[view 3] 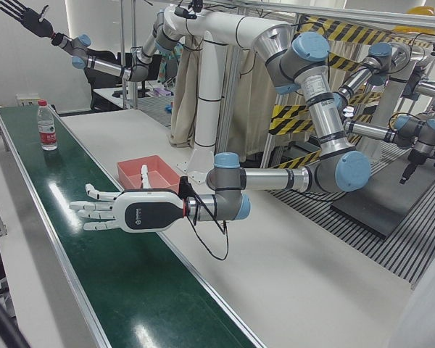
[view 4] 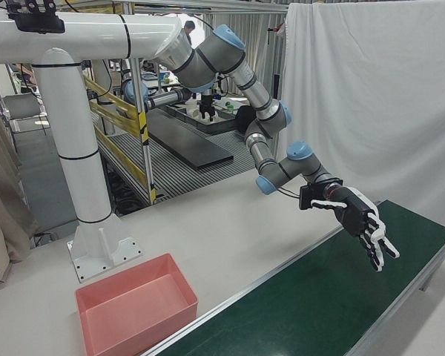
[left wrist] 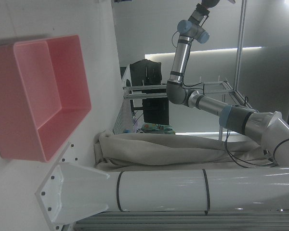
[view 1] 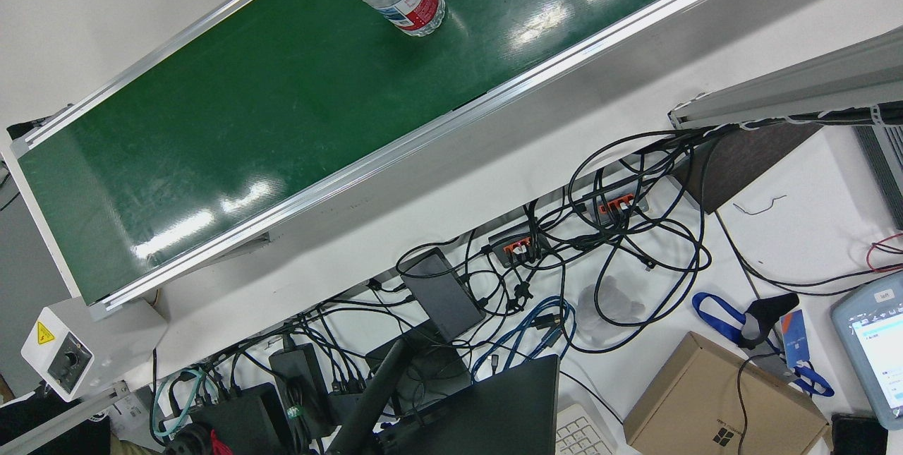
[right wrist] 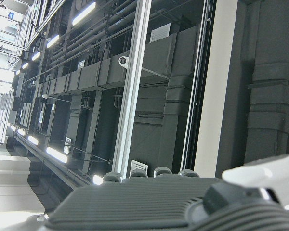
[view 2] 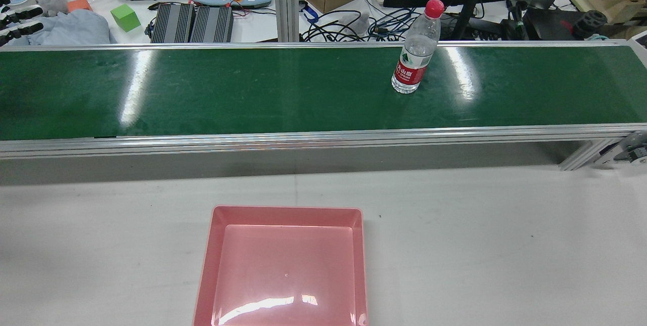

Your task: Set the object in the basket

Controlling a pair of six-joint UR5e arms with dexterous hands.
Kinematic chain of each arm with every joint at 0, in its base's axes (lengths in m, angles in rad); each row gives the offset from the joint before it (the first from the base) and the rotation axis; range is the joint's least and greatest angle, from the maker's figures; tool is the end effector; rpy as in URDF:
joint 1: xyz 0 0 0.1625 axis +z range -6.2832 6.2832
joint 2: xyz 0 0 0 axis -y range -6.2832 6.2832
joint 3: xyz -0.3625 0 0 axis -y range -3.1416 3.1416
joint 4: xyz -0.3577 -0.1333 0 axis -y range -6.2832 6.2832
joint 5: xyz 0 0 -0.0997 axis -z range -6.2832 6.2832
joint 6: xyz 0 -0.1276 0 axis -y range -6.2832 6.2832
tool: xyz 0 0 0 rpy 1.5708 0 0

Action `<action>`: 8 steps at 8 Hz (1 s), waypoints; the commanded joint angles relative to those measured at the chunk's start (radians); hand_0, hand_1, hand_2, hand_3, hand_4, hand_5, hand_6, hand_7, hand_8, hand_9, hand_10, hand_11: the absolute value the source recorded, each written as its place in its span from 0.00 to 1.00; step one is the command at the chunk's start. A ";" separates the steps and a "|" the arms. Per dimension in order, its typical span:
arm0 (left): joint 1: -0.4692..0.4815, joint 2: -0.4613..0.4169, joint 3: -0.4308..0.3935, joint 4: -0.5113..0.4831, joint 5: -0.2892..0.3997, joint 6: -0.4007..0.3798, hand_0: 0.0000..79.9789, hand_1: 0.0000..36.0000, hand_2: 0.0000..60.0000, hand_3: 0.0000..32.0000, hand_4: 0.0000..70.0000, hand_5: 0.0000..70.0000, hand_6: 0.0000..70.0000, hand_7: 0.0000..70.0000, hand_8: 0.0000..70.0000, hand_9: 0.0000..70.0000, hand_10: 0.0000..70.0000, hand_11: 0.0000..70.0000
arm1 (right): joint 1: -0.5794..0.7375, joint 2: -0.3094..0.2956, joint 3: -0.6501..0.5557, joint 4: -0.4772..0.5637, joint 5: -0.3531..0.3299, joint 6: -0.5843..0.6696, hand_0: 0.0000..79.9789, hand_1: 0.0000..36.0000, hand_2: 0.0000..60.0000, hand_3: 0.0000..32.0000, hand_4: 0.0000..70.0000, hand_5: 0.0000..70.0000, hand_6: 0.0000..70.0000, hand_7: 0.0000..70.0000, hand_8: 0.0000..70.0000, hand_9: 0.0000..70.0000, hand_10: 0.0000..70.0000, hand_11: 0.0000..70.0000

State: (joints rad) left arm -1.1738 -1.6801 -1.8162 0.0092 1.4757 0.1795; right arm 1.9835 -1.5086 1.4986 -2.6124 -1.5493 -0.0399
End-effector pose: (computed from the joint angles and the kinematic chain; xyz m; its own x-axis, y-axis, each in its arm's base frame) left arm 0.0701 -0.5434 0.4494 -0.9607 -0.2419 -0.1363 0.0412 0.3613 -0.9315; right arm 0.3414 -0.4405 0.5511 -0.8997 -0.4359 0.0240 -0.2351 0.4375 -0.8680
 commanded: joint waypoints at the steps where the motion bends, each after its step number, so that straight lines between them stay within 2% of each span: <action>1: 0.000 -0.001 0.000 0.000 0.000 0.000 0.65 0.26 0.00 0.31 0.06 0.50 0.07 0.06 0.17 0.17 0.09 0.14 | 0.000 0.001 0.000 0.000 0.000 0.000 0.00 0.00 0.00 0.00 0.00 0.00 0.00 0.00 0.00 0.00 0.00 0.00; 7: 0.000 -0.001 -0.002 0.000 -0.002 -0.002 0.65 0.25 0.00 0.29 0.07 0.50 0.08 0.06 0.17 0.18 0.09 0.15 | 0.000 0.001 -0.004 0.000 0.000 0.000 0.00 0.00 0.00 0.00 0.00 0.00 0.00 0.00 0.00 0.00 0.00 0.00; 8: 0.000 -0.001 -0.002 0.000 0.000 0.000 0.65 0.26 0.00 0.26 0.11 0.51 0.09 0.07 0.21 0.20 0.10 0.17 | 0.000 0.001 -0.003 0.000 0.000 0.000 0.00 0.00 0.00 0.00 0.00 0.00 0.00 0.00 0.00 0.00 0.00 0.00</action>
State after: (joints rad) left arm -1.1735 -1.6812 -1.8168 0.0092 1.4752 0.1790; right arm 1.9834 -1.5085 1.4951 -2.6124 -1.5493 -0.0399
